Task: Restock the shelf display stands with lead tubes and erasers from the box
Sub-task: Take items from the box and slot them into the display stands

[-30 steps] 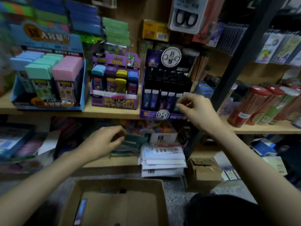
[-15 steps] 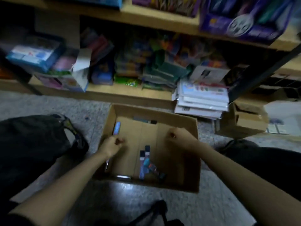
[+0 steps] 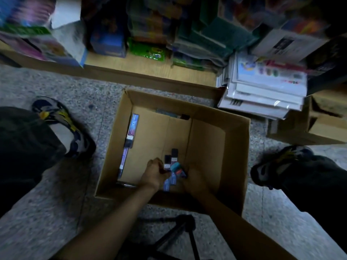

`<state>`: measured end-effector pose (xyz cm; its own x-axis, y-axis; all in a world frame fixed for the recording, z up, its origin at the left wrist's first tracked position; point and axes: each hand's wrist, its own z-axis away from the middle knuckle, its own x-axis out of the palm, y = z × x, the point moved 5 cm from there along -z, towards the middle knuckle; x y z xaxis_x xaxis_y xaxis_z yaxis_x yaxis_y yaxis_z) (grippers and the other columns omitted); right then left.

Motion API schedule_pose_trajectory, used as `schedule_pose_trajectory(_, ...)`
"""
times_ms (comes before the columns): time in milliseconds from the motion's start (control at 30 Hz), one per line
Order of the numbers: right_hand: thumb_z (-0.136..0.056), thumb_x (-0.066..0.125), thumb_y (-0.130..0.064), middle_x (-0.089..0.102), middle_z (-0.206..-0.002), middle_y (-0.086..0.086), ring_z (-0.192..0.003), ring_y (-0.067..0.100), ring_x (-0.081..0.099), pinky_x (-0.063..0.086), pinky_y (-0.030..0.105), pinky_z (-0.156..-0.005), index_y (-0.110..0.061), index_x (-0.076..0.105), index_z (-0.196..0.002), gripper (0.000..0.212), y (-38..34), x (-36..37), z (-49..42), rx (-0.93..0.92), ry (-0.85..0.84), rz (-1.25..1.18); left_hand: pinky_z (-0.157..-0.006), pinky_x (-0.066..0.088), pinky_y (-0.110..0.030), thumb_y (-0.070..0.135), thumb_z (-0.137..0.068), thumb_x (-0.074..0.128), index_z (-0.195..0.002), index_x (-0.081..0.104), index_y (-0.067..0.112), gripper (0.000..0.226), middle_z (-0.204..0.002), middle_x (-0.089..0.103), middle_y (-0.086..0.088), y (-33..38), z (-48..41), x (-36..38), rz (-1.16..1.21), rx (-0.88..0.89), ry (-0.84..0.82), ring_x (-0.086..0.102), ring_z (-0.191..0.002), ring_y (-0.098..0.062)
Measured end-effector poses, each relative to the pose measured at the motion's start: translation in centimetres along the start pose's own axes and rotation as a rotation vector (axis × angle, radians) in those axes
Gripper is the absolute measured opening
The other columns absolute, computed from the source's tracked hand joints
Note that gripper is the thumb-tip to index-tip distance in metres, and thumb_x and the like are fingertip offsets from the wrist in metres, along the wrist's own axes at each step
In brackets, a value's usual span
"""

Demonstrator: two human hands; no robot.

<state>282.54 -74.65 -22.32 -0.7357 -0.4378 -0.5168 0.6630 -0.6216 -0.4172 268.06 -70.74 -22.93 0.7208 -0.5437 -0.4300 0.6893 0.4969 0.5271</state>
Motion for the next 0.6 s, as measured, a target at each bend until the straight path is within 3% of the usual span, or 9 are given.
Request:
schedule_pose_trajectory(67, -0.091, 0.058, -0.02, 0.061, -0.119, 0.017, -0.109, 0.031, 0.059, 0.044, 0.034, -0.089, -0.002, 0.051, -0.121, 0.036, 0.8, -1.6, -0.3, 0.064, 0.104, -0.135, -0.081, 0.045, -0.037, 0.025, -0.073, 0.078, -0.094, 0.051, 0.007, 0.038, -0.108, 0.053, -0.02, 0.2, -0.1, 0.7, -0.074, -0.021, 0.046, 0.054, -0.099, -0.033)
schedule_pose_trajectory(200, -0.09, 0.06, -0.016, 0.06, -0.116, 0.013, -0.104, 0.03, 0.059, 0.043, 0.03, -0.078, -0.005, 0.046, -0.119, 0.034, 2.5, -4.9, -0.4, 0.082, 0.276, -0.241, -0.084, 0.042, -0.035, 0.058, -0.073, 0.068, -0.112, 0.048, 0.008, 0.067, -0.118, 0.045, -0.012, 1.3, 0.7, 2.2, -0.312, -0.068, 0.191, 0.044, -0.112, -0.025)
schedule_pose_trajectory(300, -0.09, 0.059, -0.011, 0.059, -0.117, 0.01, -0.101, 0.022, 0.058, 0.044, 0.029, -0.079, -0.009, 0.045, -0.116, 0.03, 3.3, -6.0, -0.1, 0.047, 0.304, -0.305, -0.086, 0.042, -0.033, 0.052, -0.076, 0.068, -0.118, 0.043, 0.007, 0.067, -0.125, 0.042, -0.013, 2.0, 0.9, 2.8, -0.272, -0.166, 0.274, 0.044, -0.114, -0.025)
schedule_pose_trajectory(400, -0.09, 0.059, -0.011, 0.058, -0.118, 0.013, -0.103, 0.025, 0.057, 0.046, 0.032, -0.083, -0.008, 0.044, -0.114, 0.029, 3.7, -5.8, 0.0, 0.055, 0.307, -0.347, -0.092, 0.04, -0.033, 0.043, -0.08, 0.068, -0.121, 0.04, 0.006, 0.062, -0.127, 0.041, -0.014, 2.4, 1.2, 3.5, -0.28, -0.208, 0.27, 0.043, -0.118, -0.027)
schedule_pose_trajectory(600, -0.089, 0.061, -0.013, 0.06, -0.117, 0.017, -0.107, 0.032, 0.057, 0.047, 0.04, -0.087, -0.003, 0.045, -0.117, 0.034, 3.6, -5.2, -0.3, 0.097, 0.288, -0.352, -0.093, 0.037, -0.031, 0.014, -0.086, 0.062, -0.119, 0.045, 0.001, 0.039, -0.123, 0.049, -0.018, 2.5, 1.2, 4.0, -0.139, -0.071, 0.24, 0.049, -0.113, -0.03)
